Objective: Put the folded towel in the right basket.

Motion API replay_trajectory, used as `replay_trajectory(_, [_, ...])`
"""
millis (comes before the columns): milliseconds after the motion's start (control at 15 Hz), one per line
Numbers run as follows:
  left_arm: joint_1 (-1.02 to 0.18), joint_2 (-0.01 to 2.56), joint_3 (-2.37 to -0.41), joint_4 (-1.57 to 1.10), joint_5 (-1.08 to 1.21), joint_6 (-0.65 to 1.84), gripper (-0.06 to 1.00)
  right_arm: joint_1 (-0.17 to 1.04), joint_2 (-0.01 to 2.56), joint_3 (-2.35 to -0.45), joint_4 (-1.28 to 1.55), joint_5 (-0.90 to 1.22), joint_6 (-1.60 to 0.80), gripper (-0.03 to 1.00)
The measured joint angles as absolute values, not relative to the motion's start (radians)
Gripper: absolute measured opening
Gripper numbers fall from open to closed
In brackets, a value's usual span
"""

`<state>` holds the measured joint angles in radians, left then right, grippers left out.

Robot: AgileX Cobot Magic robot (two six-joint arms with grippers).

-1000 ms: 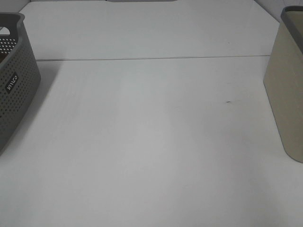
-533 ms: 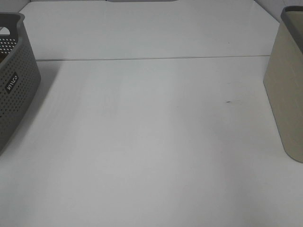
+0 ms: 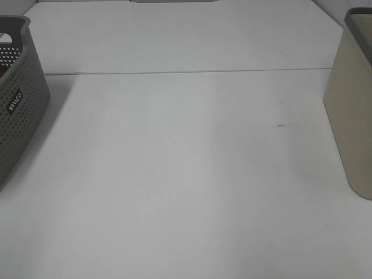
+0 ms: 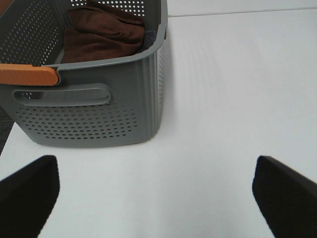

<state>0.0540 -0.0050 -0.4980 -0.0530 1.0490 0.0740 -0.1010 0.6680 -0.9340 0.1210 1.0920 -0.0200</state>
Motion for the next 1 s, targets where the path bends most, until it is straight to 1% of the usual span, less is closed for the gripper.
replay_trajectory(200, [0.054,-0.005,-0.498,-0.053,1.049,0.074,0.99,-0.101,0.396,-0.744,0.083,1.077,-0.042,0.96])
replay_trajectory(333, [0.054,-0.005,-0.498,-0.053,1.049,0.074,0.99,-0.094,0.306,-0.665,0.075,1.062,-0.042,0.96])
replay_trajectory(533, [0.054,-0.005,-0.498,-0.053,1.049,0.074,0.99,-0.034,0.221,-0.544,0.067,1.043,-0.041,0.95])
replay_trajectory(867, [0.054,-0.005,-0.498,-0.053,1.049,0.074,0.99,-0.021,0.011,-0.511,0.046,1.045,-0.037,0.94])
replay_trajectory(1000, [0.054,-0.005,-0.498,-0.053,1.049,0.074,0.99,-0.021,-0.003,-0.504,0.025,1.049,-0.006,0.94])
